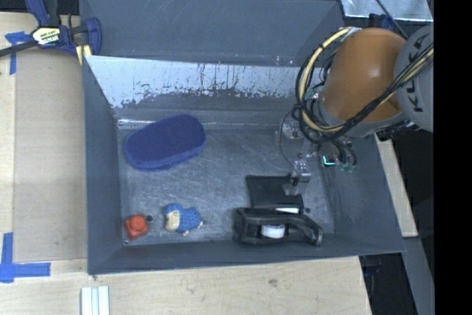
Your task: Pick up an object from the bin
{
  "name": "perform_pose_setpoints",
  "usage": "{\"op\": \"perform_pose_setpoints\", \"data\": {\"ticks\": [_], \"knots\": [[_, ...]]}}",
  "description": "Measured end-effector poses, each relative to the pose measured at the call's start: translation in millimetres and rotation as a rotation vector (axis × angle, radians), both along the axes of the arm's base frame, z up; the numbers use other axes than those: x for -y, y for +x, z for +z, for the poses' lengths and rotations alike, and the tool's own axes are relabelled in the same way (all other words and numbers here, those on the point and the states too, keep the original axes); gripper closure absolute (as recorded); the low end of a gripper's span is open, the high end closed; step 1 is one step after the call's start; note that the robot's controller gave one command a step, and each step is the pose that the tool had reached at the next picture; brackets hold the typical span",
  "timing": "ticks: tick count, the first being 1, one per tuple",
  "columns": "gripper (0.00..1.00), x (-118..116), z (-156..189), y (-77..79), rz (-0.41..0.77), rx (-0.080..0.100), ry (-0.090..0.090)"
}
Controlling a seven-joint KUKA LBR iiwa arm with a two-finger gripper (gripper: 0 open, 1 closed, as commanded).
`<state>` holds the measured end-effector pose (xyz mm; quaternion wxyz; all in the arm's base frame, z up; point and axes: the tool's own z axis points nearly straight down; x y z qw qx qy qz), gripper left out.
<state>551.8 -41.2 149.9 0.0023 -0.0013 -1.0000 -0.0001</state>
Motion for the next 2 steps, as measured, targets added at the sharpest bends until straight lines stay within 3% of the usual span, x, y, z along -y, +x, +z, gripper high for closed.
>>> {"op": "perform_pose_setpoints", "data": {"ticks": [1, 2], "knots": [[0.00, 8.3, -51.6, -23.4, 0.094, 0.018, -0.002], [0.00, 17.2, -74.6, -12.9, 0.212, 0.027, -0.003]]}}
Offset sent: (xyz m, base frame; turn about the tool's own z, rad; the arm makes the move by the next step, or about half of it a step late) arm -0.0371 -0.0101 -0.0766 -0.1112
